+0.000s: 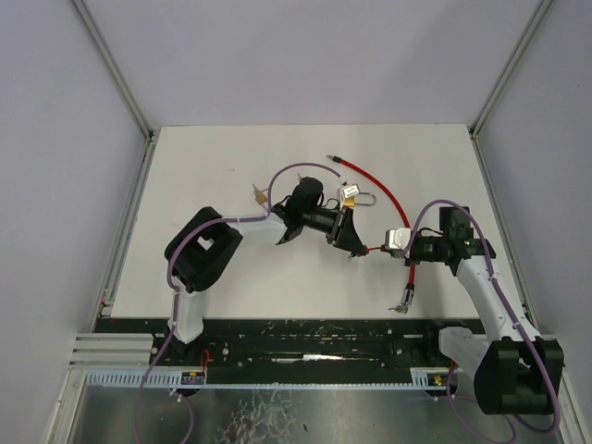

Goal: Lock with the key
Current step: Pick up the lock from the center of the board, then lock the lock.

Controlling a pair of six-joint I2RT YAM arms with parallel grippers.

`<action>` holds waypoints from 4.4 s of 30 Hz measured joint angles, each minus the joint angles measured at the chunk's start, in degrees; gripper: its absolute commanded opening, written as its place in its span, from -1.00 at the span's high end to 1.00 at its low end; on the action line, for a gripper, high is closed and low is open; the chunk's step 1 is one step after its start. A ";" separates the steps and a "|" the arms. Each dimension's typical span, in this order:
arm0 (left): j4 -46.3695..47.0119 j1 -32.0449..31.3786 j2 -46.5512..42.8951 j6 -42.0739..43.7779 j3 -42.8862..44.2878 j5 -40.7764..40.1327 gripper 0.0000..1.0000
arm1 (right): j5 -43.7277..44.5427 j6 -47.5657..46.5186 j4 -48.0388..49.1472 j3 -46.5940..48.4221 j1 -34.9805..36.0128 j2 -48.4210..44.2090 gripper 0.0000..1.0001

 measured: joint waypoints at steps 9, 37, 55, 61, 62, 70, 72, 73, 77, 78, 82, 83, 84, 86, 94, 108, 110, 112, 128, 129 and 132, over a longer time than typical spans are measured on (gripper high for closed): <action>4.50 0.28 -3.43 -0.13 -3.91 -2.08 0.12 | -3.30 0.68 -6.27 4.22 -1.29 1.33 1.00; 53.31 3.19 -24.37 7.87 -38.51 -24.87 -1.00 | -17.29 21.70 -7.54 10.71 -7.93 1.75 1.00; 60.81 1.51 -21.20 26.12 -35.45 -13.81 -0.93 | -30.86 68.91 31.26 2.80 -9.11 1.03 1.00; 60.39 2.03 -18.78 27.54 -30.82 -10.23 -0.80 | -30.86 69.70 33.14 0.76 -8.09 1.73 1.00; 60.37 2.23 -17.94 26.86 -29.27 -9.27 -0.79 | -30.86 69.72 33.31 0.59 -7.89 1.92 1.00; 60.48 4.35 -12.83 18.58 -22.62 -4.59 -0.46 | -30.75 69.59 34.27 0.02 -6.91 3.02 1.00; 60.39 4.48 -12.13 16.83 -21.86 -3.91 -0.39 | -30.75 69.51 34.36 -0.04 -6.86 3.02 1.00; 60.35 4.48 -11.82 16.00 -21.46 -3.63 -0.34 | -30.75 69.48 34.36 -0.04 -6.86 3.02 1.00; 59.65 4.46 -11.30 13.64 -20.63 -3.06 -0.27 | -30.77 69.35 34.36 -0.04 -6.86 2.97 1.00; 59.32 4.48 -11.30 13.33 -20.61 -3.13 -0.27 | -30.75 69.31 34.34 -0.04 -6.86 2.93 1.00; 57.02 4.46 -11.30 11.15 -20.63 -4.94 -0.42 | -30.75 68.39 33.88 -0.04 -6.86 2.32 1.00; 56.74 4.46 -11.30 10.38 -20.90 -6.23 -0.51 | -30.77 67.89 33.42 -0.04 -6.86 2.05 1.00; 57.05 4.33 -11.30 9.70 -21.70 -7.85 -0.60 | -30.77 67.34 32.85 -0.04 -6.86 1.77 1.00; 58.75 3.82 -11.32 9.07 -24.79 -11.13 -0.65 | -30.80 66.49 32.02 0.00 -6.86 1.36 1.00; 61.09 -2.32 -11.32 8.52 -30.84 -22.40 -0.68 | -30.86 61.75 26.56 2.29 -6.86 -0.48 1.00; 62.60 -6.78 -21.27 -11.67 -28.76 -42.23 -0.73 | -23.45 83.95 42.32 6.84 -6.86 -4.22 1.00; 62.53 -6.93 -21.18 -15.52 -28.06 -45.46 -0.73 | -21.07 94.77 52.28 4.66 -6.67 -4.28 1.00; 62.53 -7.32 -21.18 -18.91 -27.41 -48.81 -0.73 | -19.10 103.14 60.04 3.30 -6.32 -4.17 1.00; 56.15 -14.64 -21.64 -23.15 -26.05 -71.38 -1.00 | -7.93 119.05 77.18 -5.31 -5.77 -9.68 1.00; 54.80 -14.82 -21.79 -22.62 -25.42 -71.82 -1.00 | -7.76 118.86 77.05 -5.73 -5.77 -10.05 1.00; 49.55 -14.95 -22.64 -20.74 -23.06 -72.59 -1.00 | -7.45 118.03 76.65 -6.60 -5.73 -11.13 1.00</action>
